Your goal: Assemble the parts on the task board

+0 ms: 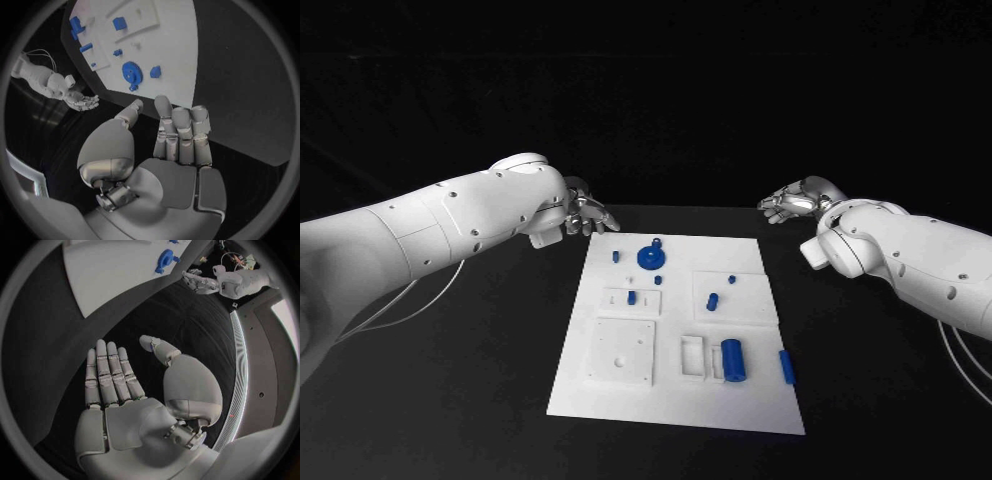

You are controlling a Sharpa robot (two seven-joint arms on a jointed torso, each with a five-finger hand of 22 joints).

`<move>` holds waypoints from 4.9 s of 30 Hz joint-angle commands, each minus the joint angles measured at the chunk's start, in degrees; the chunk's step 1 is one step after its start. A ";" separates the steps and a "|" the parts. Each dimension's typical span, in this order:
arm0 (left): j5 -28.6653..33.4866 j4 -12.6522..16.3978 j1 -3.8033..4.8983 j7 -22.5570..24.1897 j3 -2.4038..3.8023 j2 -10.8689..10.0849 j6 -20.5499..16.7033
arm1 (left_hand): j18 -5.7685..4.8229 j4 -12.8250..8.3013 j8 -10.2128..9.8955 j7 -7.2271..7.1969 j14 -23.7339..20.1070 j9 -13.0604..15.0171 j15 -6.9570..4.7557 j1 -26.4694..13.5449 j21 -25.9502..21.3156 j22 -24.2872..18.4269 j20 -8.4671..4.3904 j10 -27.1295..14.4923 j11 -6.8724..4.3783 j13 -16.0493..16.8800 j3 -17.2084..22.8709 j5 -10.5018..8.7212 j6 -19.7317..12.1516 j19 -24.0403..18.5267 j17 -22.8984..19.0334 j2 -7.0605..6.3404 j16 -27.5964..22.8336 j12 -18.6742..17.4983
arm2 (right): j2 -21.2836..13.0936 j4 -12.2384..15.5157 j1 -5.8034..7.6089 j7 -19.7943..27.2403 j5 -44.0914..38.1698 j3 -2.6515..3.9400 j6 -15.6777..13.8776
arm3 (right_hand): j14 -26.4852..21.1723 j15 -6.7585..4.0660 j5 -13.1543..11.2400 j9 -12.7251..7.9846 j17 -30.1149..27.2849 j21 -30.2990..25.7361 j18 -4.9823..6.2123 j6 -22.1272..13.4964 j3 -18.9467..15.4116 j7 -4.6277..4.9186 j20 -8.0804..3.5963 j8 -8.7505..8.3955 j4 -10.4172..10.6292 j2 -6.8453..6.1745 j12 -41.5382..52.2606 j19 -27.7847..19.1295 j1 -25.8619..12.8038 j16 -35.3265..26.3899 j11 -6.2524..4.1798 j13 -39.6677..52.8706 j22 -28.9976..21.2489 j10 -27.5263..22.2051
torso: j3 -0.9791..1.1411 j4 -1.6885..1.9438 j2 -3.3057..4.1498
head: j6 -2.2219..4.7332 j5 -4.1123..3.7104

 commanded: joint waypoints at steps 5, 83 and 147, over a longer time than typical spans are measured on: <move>0.64 -1.24 -0.04 1.32 0.03 0.80 4.19 | -0.66 0.58 -0.06 0.07 -0.56 -0.13 -0.05 -0.16 -0.40 -0.05 -6.42 -0.44 0.12 -0.12 -0.04 -0.40 -0.57 -0.36 -0.09 -0.33 -0.28 -0.20 | -0.22 0.45 0.01 0.81 0.14 0.03 -0.29 | -0.37 -0.11 0.30 -0.08 -0.06 -0.24 0.21 -0.32 -0.33 -0.06 0.16 0.24 -0.07 0.09 0.30 -0.22 -0.44 -0.19 0.09 -0.11 0.12 -0.12 | -0.03 -0.17 0.31 | 0.01 0.09; 5.85 -6.32 -3.45 4.14 -0.16 3.55 11.23 | -0.85 -2.66 -0.56 0.90 -2.08 -3.68 0.73 4.66 -0.62 1.39 -5.74 -1.92 0.96 -0.39 -3.34 1.04 -2.63 -1.86 0.24 11.02 0.50 0.94 | -0.02 1.06 0.16 0.21 0.12 0.03 0.73 | -0.45 -0.07 0.34 -0.27 -0.15 -0.40 0.29 -0.42 -0.37 -0.04 0.25 0.37 -0.30 0.10 0.39 -0.27 -0.36 -0.21 0.11 -0.32 0.31 -0.20 | 0.06 -0.15 0.21 | -0.90 -0.14; 4.63 25.43 -2.14 -0.55 -2.74 -13.79 -4.14 | -1.09 -10.51 9.58 -2.74 4.12 -7.45 -2.24 -3.32 1.28 2.55 -7.55 4.91 -2.50 -1.09 20.07 10.65 8.15 4.28 1.40 11.28 2.84 2.44 | 0.50 -1.78 0.14 1.08 -0.50 0.01 1.48 | -0.51 -0.06 0.41 -0.42 -0.23 -0.54 0.36 -0.49 -0.43 -0.03 0.31 0.47 -0.19 0.16 0.46 -0.30 -0.52 -0.22 0.13 -0.44 0.46 -0.28 | 0.09 0.68 -0.87 | -0.89 0.88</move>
